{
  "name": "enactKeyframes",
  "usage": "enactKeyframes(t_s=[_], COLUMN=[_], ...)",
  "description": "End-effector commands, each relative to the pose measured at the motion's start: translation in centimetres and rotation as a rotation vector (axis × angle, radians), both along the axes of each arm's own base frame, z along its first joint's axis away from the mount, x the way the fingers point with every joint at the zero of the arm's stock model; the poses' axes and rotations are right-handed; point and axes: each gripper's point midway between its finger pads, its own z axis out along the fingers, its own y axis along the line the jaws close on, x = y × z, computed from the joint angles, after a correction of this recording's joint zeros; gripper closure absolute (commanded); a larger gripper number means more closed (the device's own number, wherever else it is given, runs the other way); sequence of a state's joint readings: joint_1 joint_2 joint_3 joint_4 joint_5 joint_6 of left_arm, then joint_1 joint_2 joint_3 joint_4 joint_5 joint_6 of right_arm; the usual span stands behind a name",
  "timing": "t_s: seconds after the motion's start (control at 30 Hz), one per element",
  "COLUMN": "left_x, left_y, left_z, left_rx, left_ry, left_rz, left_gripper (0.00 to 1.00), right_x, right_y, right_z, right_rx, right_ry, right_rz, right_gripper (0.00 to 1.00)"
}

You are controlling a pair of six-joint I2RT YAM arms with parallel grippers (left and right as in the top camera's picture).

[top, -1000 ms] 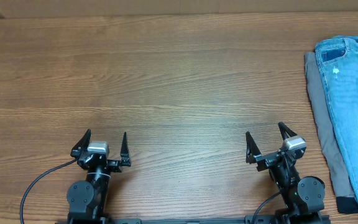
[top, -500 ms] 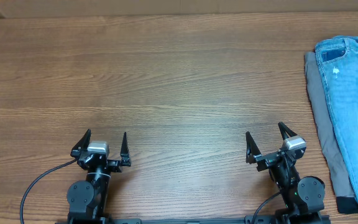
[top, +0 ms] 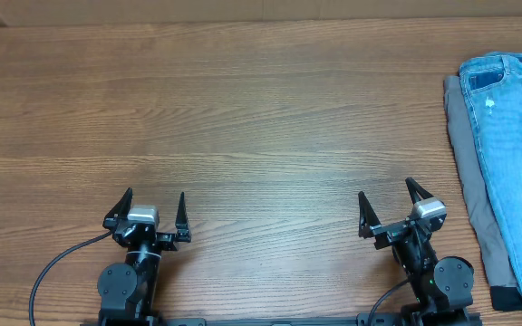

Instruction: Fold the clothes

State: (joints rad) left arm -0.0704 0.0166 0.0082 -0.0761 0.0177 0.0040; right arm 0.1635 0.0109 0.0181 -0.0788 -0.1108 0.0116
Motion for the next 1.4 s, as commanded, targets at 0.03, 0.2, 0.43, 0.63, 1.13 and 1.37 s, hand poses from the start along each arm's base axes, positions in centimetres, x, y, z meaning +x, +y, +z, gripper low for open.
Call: enactKeyframes(t_s=[0.03, 0.2, 0.43, 0.63, 1.13, 1.37], left_x=[0.0, 0.0, 0.0, -1.8, -2.4, -1.4], left_y=[-0.1, -0.1, -0.1, -0.1, -1.9, -2.2], left_z=[0.1, 0.1, 0.1, 2.3, 12.2, 11.3], left_rx=[0.018, 0.018, -0.05, -0.118, -0.115, -0.119], left_ry=[-0.009, -0.009, -0.004, 0.098, 0.705, 0.777], left_rz=[-0.003, -0.006, 0.001, 0.005, -0.059, -0.067], left_gripper=[0.0, 0.0, 0.0, 0.0, 0.0, 0.0], right_x=[0.1, 0.1, 0.1, -0.8, 7.1, 19.4], right_y=[-0.3, -0.3, -0.1, -0.3, -0.8, -13.7], right_z=[-0.2, -0.2, 0.0, 2.3, 12.1, 14.6], right_rx=[0.0, 0.0, 0.171, 0.21, -0.051, -0.032], right_ry=[-0.001, -0.002, 0.041, 0.085, 0.819, 0.614], right_rz=[-0.015, -0.015, -0.008, -0.016, -0.163, -0.587], right_gripper=[0.0, 0.0, 0.0, 0.0, 0.0, 0.0])
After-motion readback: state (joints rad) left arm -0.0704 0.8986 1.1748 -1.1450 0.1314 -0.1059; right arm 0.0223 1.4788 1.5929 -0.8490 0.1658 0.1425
